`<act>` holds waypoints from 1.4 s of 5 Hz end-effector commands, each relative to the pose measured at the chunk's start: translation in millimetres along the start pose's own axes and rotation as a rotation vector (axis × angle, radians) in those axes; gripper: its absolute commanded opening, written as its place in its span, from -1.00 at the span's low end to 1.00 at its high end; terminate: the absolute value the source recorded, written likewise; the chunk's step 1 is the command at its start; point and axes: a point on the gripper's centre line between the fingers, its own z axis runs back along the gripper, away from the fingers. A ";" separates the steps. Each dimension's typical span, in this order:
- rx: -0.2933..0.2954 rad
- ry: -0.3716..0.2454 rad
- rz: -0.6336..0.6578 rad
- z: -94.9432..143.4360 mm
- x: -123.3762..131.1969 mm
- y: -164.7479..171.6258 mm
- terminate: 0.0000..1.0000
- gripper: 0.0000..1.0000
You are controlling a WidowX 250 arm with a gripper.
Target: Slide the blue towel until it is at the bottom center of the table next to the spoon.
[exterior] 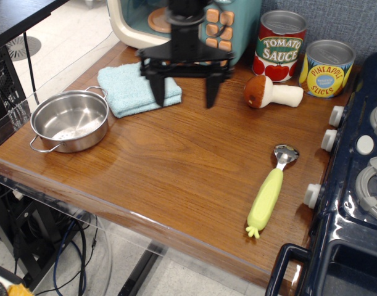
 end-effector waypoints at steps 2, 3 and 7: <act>0.010 -0.041 0.185 -3.0 80.2 40.4 -1.00 1.00; 0.015 -0.046 0.223 -6.1 94.9 52.1 -1.00 1.00; 0.029 -0.079 0.264 -52.9 94.4 63.9 -1.00 1.00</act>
